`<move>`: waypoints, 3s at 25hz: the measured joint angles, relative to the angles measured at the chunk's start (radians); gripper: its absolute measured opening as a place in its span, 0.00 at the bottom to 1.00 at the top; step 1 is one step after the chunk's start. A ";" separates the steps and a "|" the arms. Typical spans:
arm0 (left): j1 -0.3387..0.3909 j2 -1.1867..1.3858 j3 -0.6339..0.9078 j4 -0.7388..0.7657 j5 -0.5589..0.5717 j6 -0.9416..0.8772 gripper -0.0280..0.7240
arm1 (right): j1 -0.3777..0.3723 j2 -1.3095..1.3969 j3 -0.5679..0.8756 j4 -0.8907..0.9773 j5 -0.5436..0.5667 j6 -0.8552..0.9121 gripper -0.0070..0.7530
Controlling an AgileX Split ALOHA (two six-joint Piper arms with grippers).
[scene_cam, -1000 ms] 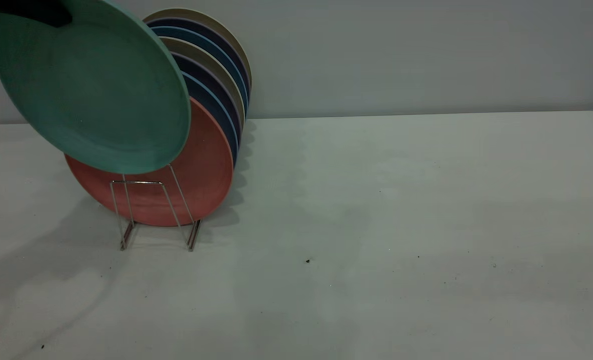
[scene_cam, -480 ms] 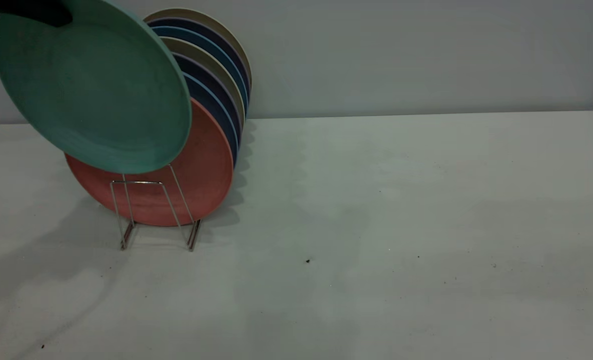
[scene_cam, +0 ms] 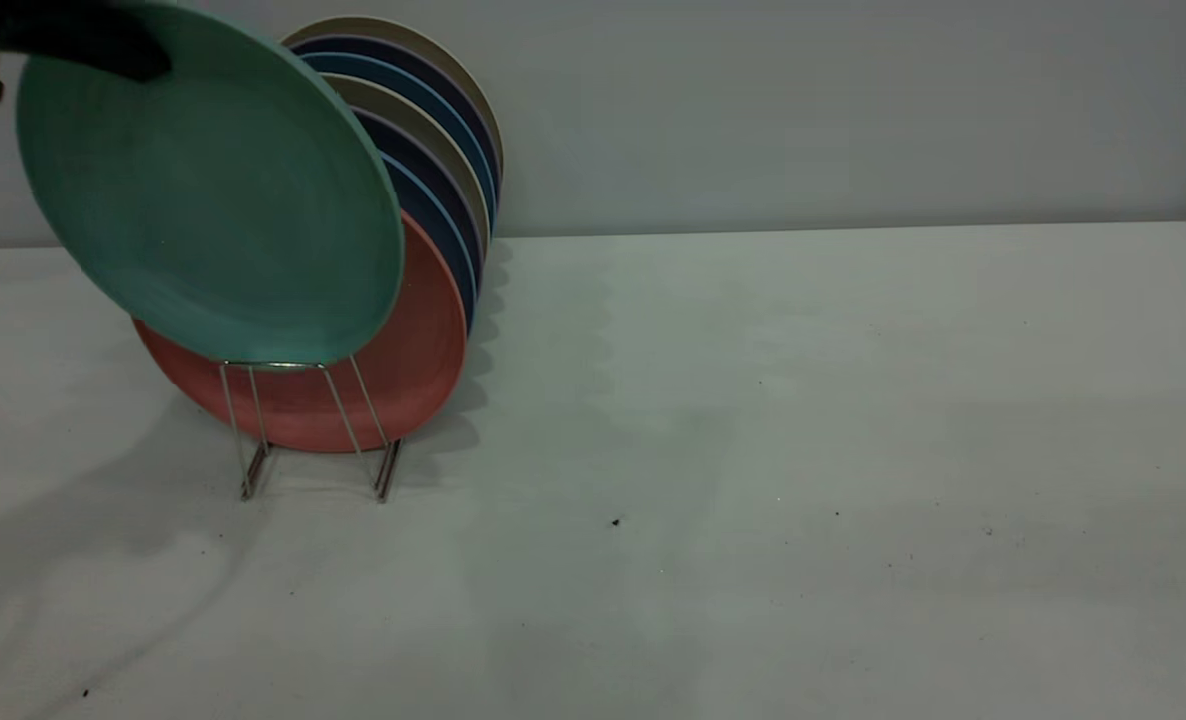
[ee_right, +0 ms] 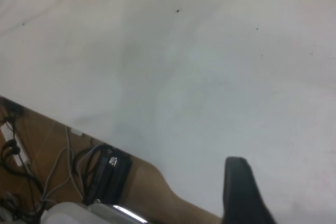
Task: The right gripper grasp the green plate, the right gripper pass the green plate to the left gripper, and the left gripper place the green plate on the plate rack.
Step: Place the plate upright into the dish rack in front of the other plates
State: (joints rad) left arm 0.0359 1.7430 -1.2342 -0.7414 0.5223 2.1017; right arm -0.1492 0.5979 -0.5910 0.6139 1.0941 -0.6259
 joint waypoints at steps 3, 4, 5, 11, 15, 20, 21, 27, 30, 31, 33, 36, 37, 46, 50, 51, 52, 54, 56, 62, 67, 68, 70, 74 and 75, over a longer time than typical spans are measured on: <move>-0.001 0.008 0.000 0.000 0.000 0.000 0.12 | 0.000 0.000 0.000 0.000 0.000 0.000 0.60; -0.001 0.009 0.000 0.000 0.000 0.000 0.12 | 0.000 0.000 0.000 0.000 0.000 0.000 0.60; -0.001 0.009 0.000 0.000 0.000 0.000 0.12 | 0.000 0.000 0.000 0.000 0.000 0.000 0.60; -0.001 0.009 0.000 0.001 0.000 -0.015 0.12 | 0.000 0.000 0.000 -0.009 0.000 -0.001 0.59; -0.001 0.018 0.000 0.001 0.000 -0.059 0.12 | 0.000 0.000 0.000 -0.028 0.000 -0.001 0.59; -0.001 0.042 0.003 0.001 -0.005 -0.079 0.13 | 0.000 0.000 0.000 -0.035 0.000 -0.001 0.59; -0.001 0.044 0.007 0.001 -0.008 -0.081 0.13 | 0.000 0.000 0.000 -0.037 0.000 -0.001 0.59; -0.001 0.049 0.038 -0.002 -0.024 -0.081 0.16 | 0.000 0.000 0.000 -0.037 0.000 -0.001 0.59; -0.001 0.049 0.059 -0.002 -0.039 -0.081 0.17 | 0.000 0.000 0.000 -0.037 0.000 -0.001 0.59; -0.001 0.049 0.065 -0.002 -0.043 -0.081 0.18 | 0.000 0.000 0.000 -0.037 0.000 -0.002 0.59; -0.001 0.049 0.072 -0.002 -0.048 -0.081 0.18 | 0.000 0.000 0.000 -0.037 0.000 -0.002 0.59; -0.001 0.049 0.074 -0.002 -0.054 -0.081 0.21 | 0.000 0.000 0.000 -0.037 0.000 -0.002 0.59; -0.001 0.049 0.074 -0.002 -0.055 -0.081 0.23 | 0.000 0.000 0.000 -0.037 0.000 -0.002 0.59; -0.001 0.049 0.079 -0.002 -0.071 -0.146 0.53 | 0.000 0.000 0.000 -0.044 0.000 -0.001 0.59; -0.001 0.049 0.079 -0.004 -0.075 -0.182 0.58 | 0.000 0.000 0.000 -0.050 0.000 -0.001 0.59; -0.001 0.049 0.079 -0.005 -0.076 -0.194 0.58 | 0.000 0.000 0.000 -0.052 0.000 -0.001 0.59; -0.001 0.049 0.079 -0.005 -0.076 -0.207 0.58 | 0.000 0.000 0.000 -0.056 0.000 -0.001 0.59; -0.001 0.049 0.079 -0.005 -0.076 -0.241 0.59 | 0.000 0.000 0.000 -0.069 0.000 -0.001 0.59; -0.001 0.049 0.079 -0.005 -0.076 -0.274 0.61 | 0.000 0.000 0.000 -0.078 0.000 0.000 0.59; -0.001 0.049 0.079 -0.006 -0.066 -0.310 0.71 | 0.000 0.000 0.000 -0.081 0.000 0.003 0.59; -0.001 0.049 0.079 -0.006 -0.058 -0.313 0.74 | 0.000 0.000 0.000 -0.081 0.000 0.006 0.59; -0.001 0.049 0.079 -0.006 -0.057 -0.317 0.74 | 0.000 0.000 0.000 -0.081 0.000 0.006 0.59; -0.001 0.049 0.079 -0.006 -0.053 -0.332 0.74 | 0.000 0.000 0.000 -0.081 0.000 0.006 0.59; -0.001 0.049 0.079 -0.001 0.001 -0.352 0.74 | 0.000 0.000 0.000 -0.081 0.000 0.006 0.59; -0.001 0.049 0.079 0.002 0.019 -0.355 0.74 | 0.000 0.000 0.000 -0.081 0.000 0.006 0.59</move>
State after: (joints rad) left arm 0.0349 1.7915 -1.1553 -0.7389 0.5416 1.7469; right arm -0.1492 0.5979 -0.5910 0.5331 1.0938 -0.6199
